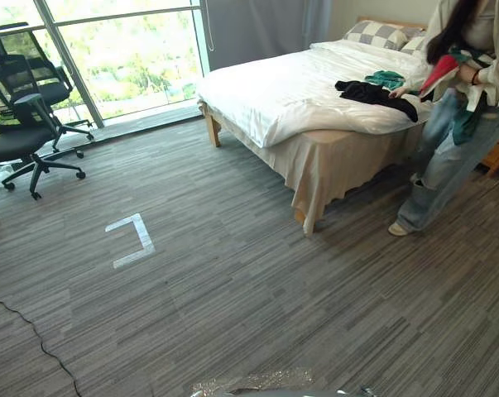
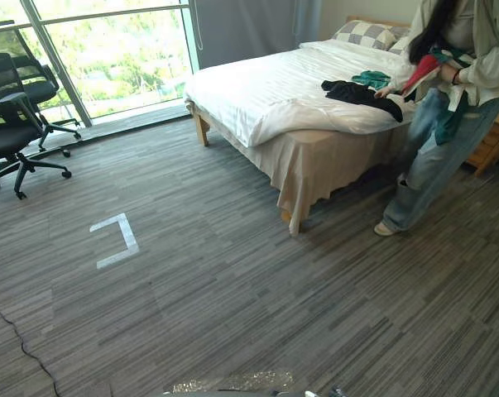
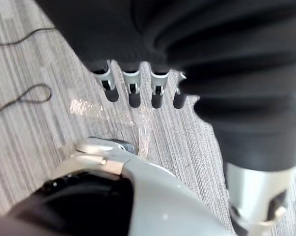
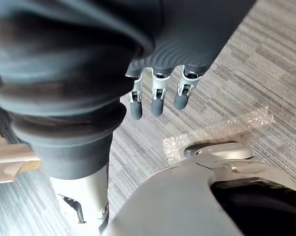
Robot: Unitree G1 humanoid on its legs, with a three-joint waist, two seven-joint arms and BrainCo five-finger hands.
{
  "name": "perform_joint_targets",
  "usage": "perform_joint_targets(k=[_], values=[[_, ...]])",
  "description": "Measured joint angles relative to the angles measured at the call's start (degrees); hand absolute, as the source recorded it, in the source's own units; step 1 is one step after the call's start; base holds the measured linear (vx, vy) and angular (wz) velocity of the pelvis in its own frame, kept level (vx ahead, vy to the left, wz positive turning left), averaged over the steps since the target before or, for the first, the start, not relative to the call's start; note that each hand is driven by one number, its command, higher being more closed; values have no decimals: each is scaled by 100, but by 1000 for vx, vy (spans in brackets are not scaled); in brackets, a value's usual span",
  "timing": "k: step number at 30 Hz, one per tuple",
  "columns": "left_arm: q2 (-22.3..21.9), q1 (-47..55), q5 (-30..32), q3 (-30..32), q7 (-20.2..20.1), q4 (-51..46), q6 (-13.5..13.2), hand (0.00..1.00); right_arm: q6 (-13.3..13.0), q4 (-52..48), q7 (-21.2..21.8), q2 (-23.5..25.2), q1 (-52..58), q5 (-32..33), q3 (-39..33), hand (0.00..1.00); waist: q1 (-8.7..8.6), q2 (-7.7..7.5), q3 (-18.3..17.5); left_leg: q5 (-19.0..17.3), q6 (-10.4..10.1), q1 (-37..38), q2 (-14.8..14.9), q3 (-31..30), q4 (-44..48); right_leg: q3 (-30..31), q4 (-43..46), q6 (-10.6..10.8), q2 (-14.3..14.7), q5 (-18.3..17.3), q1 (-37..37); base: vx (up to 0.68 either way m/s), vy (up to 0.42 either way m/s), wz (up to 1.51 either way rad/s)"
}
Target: Tidy the bed and pick cloth on bed and put in laundry
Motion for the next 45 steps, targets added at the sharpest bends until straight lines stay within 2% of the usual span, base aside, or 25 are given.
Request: perform_joint_targets(k=[3,5,8,12,14,19,23,24,26,27,28,29,31,33,34,35,36,37,38,39,40,41,42,43,45], values=[[-15,-60,-41,0,20,185,-73,0,12,2,-15,-6,-32,0,-14,0,-70,24,-6,190,-10,177,59,81,-92,-132,-200,-13,29,118,261,142,3,3],[-17,-77,-28,0,29,202,-134,0,36,16,-24,0,-81,-5,-45,0,-74,26,-5,264,72,268,66,118,-135,-145,-279,-60,48,159,306,208,4,-2],[-17,-132,28,53,47,199,-129,0,69,65,-43,12,-172,-75,-57,0,-69,36,70,267,73,355,65,191,-123,-151,-295,-58,56,159,416,152,17,-11],[4,-288,171,154,28,199,-6,0,77,57,-44,132,-340,-81,-172,0,-68,-37,128,265,71,451,59,223,-113,-160,-301,32,42,118,512,42,7,-3],[-6,-341,300,152,28,193,-12,0,77,57,-45,144,-400,-80,-178,0,-68,-33,133,263,68,462,58,227,-111,-171,-301,166,32,99,521,0,0,0],[-35,-381,528,151,141,182,-54,0,82,32,-150,155,-439,-69,-177,0,-62,-13,174,167,-46,572,65,267,-37,-109,-304,187,26,92,604,-44,-2,-6],[-63,-386,525,153,176,190,-74,0,95,-14,-203,141,-432,-43,-210,0,-75,33,215,22,126,545,90,359,-17,21,-344,95,69,58,552,-98,-17,-16],[-63,-398,527,153,168,184,-85,0,97,-19,-265,136,-431,8,-212,0,-63,16,293,-49,118,483,98,433,75,50,-142,25,69,-43,413,-131,-32,-32],[-61,-428,523,152,171,181,-99,0,90,-81,-298,118,-429,72,-220,0,-73,36,341,-189,106,340,129,571,298,149,682,26,43,-406,-74,-131,-32,-37],[-24,-434,518,145,182,172,-105,0,91,-164,-391,145,-406,151,-218,0,-77,3,426,-268,125,284,116,686,464,165,1324,88,-42,-724,-397,-106,-24,-39],[24,-436,513,123,215,123,-130,0,92,-234,-475,181,-392,265,-220,0,-79,-79,541,-354,195,217,96,829,663,24,1957,256,-211,-1036,-675,-119,-32,-42],[52,-434,511,110,252,86,-137,0,92,-252,-500,182,-393,324,-220,0,-76,-76,580,-412,218,185,88,890,771,-80,2258,330,-310,-1150,-801,-112,-54,-52],[129,-467,510,108,280,69,-173,0,122,-324,-516,187,-398,458,-222,0,-73,-205,757,-720,199,126,135,1101,1109,-597,3266,272,-591,-1290,-1291,-61,-78,-58],[118,-499,499,86,292,71,-162,0,104,-490,-507,235,-304,661,-366,0,-119,-146,976,-996,71,185,470,1283,1521,-1043,4381,106,-794,-1488,-1919,109,-136,-58],[110,-503,498,63,299,71,-156,0,107,-490,-505,238,-301,709,-401,0,-162,-115,1021,-1020,29,245,579,1314,1519,-1144,4365,152,-816,-1543,-1988,215,-190,-40],[129,-523,499,-95,311,73,-123,0,114,-527,-504,267,-302,838,-446,0,-275,-22,1075,-1089,-102,312,820,1327,1506,-1366,4057,160,-854,-1549,-2126,262,-238,-29],[124,-589,497,-156,313,73,-114,0,99,-568,-505,261,-297,926,-470,0,-317,69,1138,-1138,-202,359,1003,1328,1482,-1483,3642,220,-879,-1469,-2261,356,-326,-31],[122,-666,498,-221,312,75,-116,0,98,-584,-498,231,-298,1017,-497,0,-370,116,1208,-1198,-315,404,1150,1327,1425,-1455,3053,307,-880,-1180,-2443,350,-300,-34],[137,-731,499,-242,300,83,-127,0,114,-557,-492,228,-318,1008,-489,0,-415,110,1311,-1232,-461,547,1197,1322,1253,-1299,2340,486,-906,-745,-2593,415,-310,-42],[190,-795,498,-238,298,97,-158,0,97,-506,-490,303,-286,996,-508,0,-447,38,1455,-1297,-578,810,1169,1303,1037,-1031,1648,850,-1018,-262,-2697,558,-420,-35],[204,-807,498,-216,317,156,-182,0,84,-442,-481,362,-136,943,-575,0,-524,-3,1555,-1453,-806,1242,1249,1208,995,-815,1538,935,-1218,171,-2721,598,-424,-32],[168,-823,497,-189,353,202,-183,0,78,-411,-466,340,-151,893,-726,0,-560,102,1626,-1601,-754,1472,1422,1215,990,-896,1982,790,-1145,418,-2756,526,-365,1],[41,-850,501,-137,378,201,-185,0,39,-384,-475,321,-73,815,-829,0,-711,246,1644,-1677,-481,1625,1602,1250,996,-1017,2779,679,-1124,173,-2953,618,-347,6],[-39,-839,504,-4,345,113,-311,0,-45,-399,-450,516,55,673,-1112,0,-727,276,1598,-1267,-371,1770,1715,1159,1245,-967,3903,47,-1144,-475,-3234,603,-376,14],[-78,-817,504,9,352,61,-354,0,-28,-394,-434,516,57,552,-1274,0,-791,319,1552,-890,-300,1772,1902,1116,1598,-1026,4363,-110,-1076,-953,-3208,547,-410,-4]])
